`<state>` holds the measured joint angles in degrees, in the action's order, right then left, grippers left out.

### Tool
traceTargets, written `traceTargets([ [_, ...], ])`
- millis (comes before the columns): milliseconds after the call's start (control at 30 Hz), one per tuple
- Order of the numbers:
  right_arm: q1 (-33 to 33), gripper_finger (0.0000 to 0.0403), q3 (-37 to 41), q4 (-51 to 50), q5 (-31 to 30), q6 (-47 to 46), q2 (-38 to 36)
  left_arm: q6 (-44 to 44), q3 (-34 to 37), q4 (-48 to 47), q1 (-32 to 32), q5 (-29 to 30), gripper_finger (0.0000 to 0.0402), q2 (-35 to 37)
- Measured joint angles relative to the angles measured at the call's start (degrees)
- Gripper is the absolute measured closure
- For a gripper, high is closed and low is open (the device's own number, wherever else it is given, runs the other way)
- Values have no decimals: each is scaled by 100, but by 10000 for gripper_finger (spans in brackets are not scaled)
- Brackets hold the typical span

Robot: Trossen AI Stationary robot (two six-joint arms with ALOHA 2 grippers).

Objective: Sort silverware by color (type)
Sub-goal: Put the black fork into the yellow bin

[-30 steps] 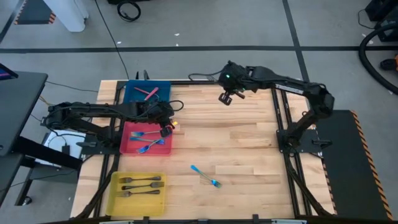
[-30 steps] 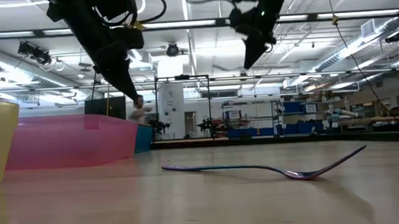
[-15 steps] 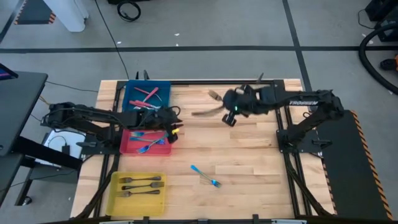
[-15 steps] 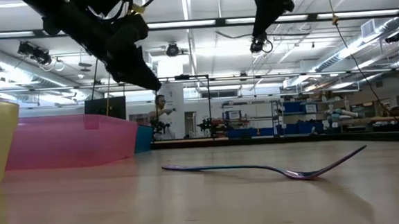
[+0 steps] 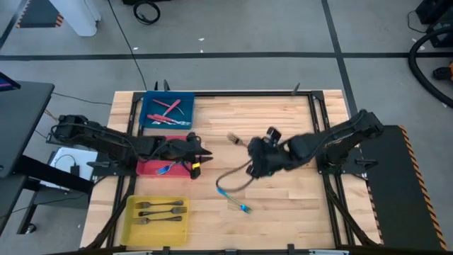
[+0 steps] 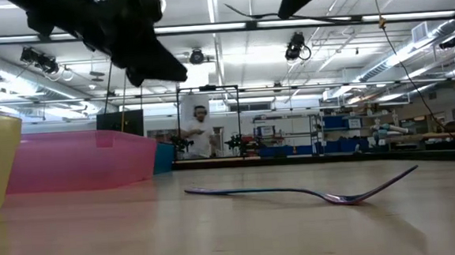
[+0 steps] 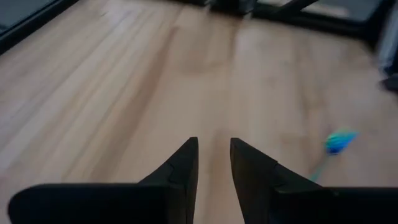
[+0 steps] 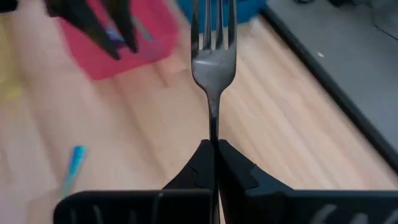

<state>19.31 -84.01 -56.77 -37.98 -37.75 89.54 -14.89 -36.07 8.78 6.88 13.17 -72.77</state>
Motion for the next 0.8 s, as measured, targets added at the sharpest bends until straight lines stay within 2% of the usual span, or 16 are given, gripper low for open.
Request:
traceTargets([
  [100,313,395,0,361,-215,-133,276,-119,0,410,259,-1,308,0],
  [333,944,395,2,1599,-1204,-65,972,-147,-2,1233,842,0,308,-2],
  [533,1271,395,2,3088,-2107,844,1368,-140,-2,1878,1148,3,308,-2],
  [633,1356,395,2,3809,-2328,1497,1448,-113,-2,2084,1169,14,308,-2],
  [800,1377,395,2,4181,-2655,1972,1447,-95,-2,2188,1102,15,308,-2],
])
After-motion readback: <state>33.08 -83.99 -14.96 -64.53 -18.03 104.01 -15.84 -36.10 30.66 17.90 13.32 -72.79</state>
